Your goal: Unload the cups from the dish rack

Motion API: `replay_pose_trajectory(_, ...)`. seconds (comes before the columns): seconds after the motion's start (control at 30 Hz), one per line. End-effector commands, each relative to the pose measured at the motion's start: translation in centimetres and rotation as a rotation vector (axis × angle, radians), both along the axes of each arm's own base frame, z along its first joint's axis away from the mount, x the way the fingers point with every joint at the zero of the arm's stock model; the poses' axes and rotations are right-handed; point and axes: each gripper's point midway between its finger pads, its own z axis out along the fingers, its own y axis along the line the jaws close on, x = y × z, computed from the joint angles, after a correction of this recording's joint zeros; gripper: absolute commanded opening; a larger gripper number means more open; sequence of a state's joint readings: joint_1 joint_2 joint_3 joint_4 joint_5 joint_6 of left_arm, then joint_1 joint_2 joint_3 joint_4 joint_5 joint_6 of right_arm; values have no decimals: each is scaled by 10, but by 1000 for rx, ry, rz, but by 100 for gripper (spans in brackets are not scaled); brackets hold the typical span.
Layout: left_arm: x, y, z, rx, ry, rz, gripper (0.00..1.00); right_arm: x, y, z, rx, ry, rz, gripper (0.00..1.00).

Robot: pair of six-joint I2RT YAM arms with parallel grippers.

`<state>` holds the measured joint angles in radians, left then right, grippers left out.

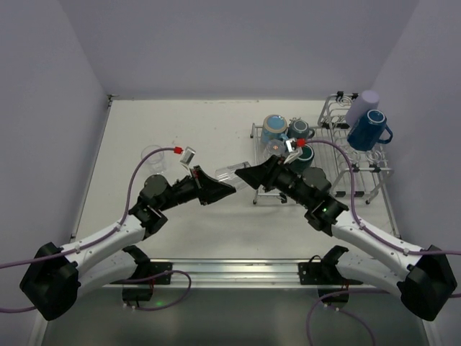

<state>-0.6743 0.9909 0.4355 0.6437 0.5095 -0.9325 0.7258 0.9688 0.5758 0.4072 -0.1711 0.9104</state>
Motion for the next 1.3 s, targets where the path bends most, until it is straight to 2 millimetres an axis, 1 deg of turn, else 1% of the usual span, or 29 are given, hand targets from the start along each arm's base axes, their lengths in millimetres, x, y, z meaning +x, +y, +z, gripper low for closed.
replay_pose_trajectory(0.0,7,3,20,-35,-98,55,0,-11,14,4,64,-17,72,58)
replay_pose_trajectory(0.03,10,4,16,-15,-93,73,0,-10,13,1,58,-17,63,70)
replay_pose_trajectory(0.07,13,6,15,9,-115,93,0,-7,9,-4,44,-9,33,93)
replay_pose_trajectory(0.1,21,9,8,62,-93,139,0,-5,6,-8,29,-2,13,99)
replay_pose_trajectory(0.13,28,12,5,103,-95,171,0,-3,3,-9,9,-10,-5,99)
replay_pose_trajectory(0.17,35,15,2,166,-142,202,0,-2,-2,-18,-27,9,-25,99)
replay_pose_trajectory(0.23,52,25,-9,296,-125,277,0,5,-16,-17,-57,-17,-107,99)
replay_pose_trajectory(0.27,65,26,-2,360,-165,307,0,5,-23,-25,-97,-1,-134,99)
replay_pose_trajectory(0.3,73,40,-24,485,-113,362,0,10,-35,-21,-105,-14,-200,99)
replay_pose_trajectory(0.33,79,49,-33,562,-92,391,0,12,-43,-24,-136,-20,-236,99)
replay_pose_trajectory(0.37,91,54,-27,616,-113,416,0,13,-52,-33,-181,-1,-267,99)
replay_pose_trajectory(0.4,96,69,-38,706,-76,453,0,15,-63,-29,-190,-13,-320,99)
replay_pose_trajectory(0.43,104,80,-39,747,-64,484,0,15,-70,-29,-211,-22,-341,99)
replay_pose_trajectory(0.47,115,85,-32,777,-72,501,0,14,-75,-35,-244,-12,-354,99)
replay_pose_trajectory(0.5,116,97,-39,840,-35,522,0,14,-80,-36,-259,-17,-368,99)
replay_pose_trajectory(0.53,124,111,-38,871,-12,559,0,13,-83,-31,-270,-37,-375,99)
replay_pose_trajectory(0.57,134,117,-31,888,-5,585,0,12,-85,-33,-296,-34,-371,99)
replay_pose_trajectory(0.6,134,127,-34,931,27,594,0,10,-84,-37,-324,-28,-355,99)
replay_pose_trajectory(0.63,142,141,-37,966,54,628,0,8,-81,-38,-373,-29,-320,99)
replay_pose_trajectory(0.7,150,167,-28,1027,86,686,0,7,-79,-41,-428,-23,-289,99)
replay_pose_trajectory(0.73,153,173,-31,1056,111,689,0,5,-76,-46,-470,-16,-255,99)
replay_pose_trajectory(0.77,156,179,-24,1069,110,704,0,4,-73,-47,-480,-15,-236,99)
replay_pose_trajectory(0.8,154,190,-28,1099,149,702,0,4,-72,-48,-488,-14,-226,99)
replay_pose_trajectory(0.83,157,190,-31,1111,163,675,0,0,-68,-49,-484,-16,-197,99)
replay_pose_trajectory(0.87,151,192,-38,1128,205,636,0,-2,-66,-50,-478,-17,-178,99)
replay_pose_trajectory(0.93,154,202,-46,1158,250,632,0,-8,-59,-48,-457,-20,-129,99)
replay_pose_trajectory(1.03,162,215,-47,1183,294,642,0,-17,-49,-41,-409,-37,-64,99)
replay_pose_trajectory(1.07,166,220,-42,1195,296,660,0,-19,-48,-39,-403,-41,-56,99)
replay_pose_trajectory(1.27,174,246,-46,1276,362,689,0,-23,-44,-41,-396,-51,-24,99)
